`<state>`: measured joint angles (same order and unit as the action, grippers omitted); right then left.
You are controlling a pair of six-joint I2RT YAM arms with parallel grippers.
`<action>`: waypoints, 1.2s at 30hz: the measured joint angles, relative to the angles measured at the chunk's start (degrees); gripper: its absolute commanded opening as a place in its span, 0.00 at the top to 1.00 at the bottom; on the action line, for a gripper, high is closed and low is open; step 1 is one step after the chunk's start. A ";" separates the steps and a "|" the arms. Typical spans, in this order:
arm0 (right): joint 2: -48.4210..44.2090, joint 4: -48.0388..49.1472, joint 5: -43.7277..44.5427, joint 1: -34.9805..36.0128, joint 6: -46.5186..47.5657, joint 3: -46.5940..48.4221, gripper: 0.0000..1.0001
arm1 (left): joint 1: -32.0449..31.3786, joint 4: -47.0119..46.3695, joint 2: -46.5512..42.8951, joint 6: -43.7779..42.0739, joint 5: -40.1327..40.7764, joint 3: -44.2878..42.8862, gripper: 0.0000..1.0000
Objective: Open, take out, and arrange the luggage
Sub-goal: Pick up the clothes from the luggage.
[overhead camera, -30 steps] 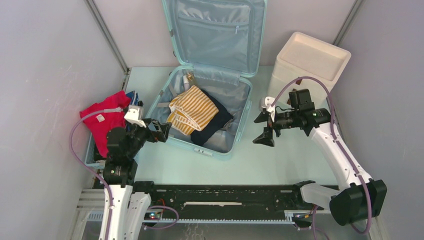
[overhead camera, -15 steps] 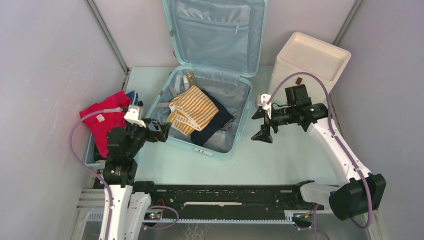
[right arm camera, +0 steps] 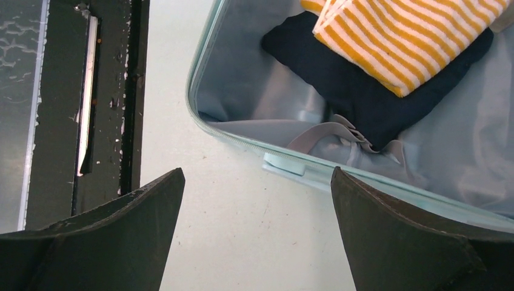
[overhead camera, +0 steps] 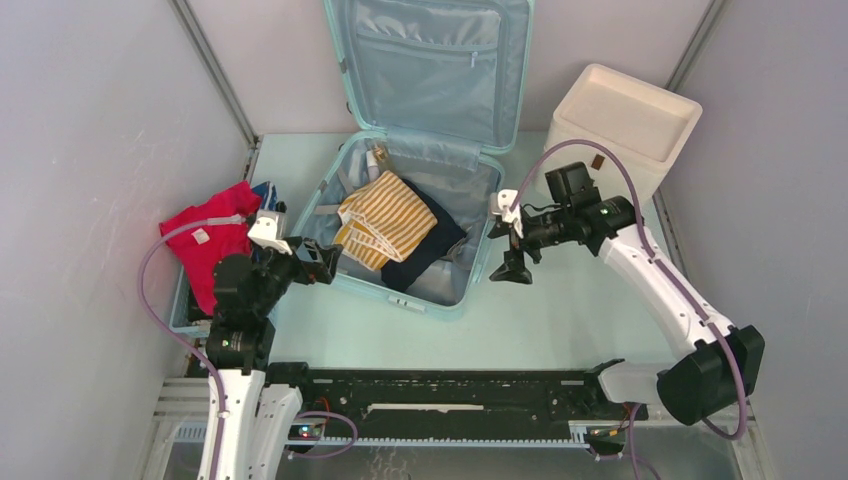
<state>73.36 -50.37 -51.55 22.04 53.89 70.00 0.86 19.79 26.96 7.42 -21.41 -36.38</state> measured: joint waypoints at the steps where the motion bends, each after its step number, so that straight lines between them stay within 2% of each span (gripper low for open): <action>1: 0.37 0.02 0.44 0.63 0.02 0.48 0.00 | 0.00 0.00 0.00 0.00 0.07 0.00 0.00; 26: 10.75 0.57 8.11 8.44 -1.09 8.48 0.00 | 0.00 0.00 0.04 -0.39 0.26 0.00 0.00; 31: 15.82 2.29 8.90 9.49 -5.66 13.38 0.00 | 0.00 0.02 0.44 -0.42 0.31 0.00 0.00; 36: 22.88 8.11 11.28 10.93 -16.52 18.27 0.00 | 0.00 0.02 0.44 -0.42 0.35 0.00 0.00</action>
<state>96.25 -42.26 -40.27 32.97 37.36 88.27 0.86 19.81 27.40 7.01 -21.06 -36.38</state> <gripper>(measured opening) 0.998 0.996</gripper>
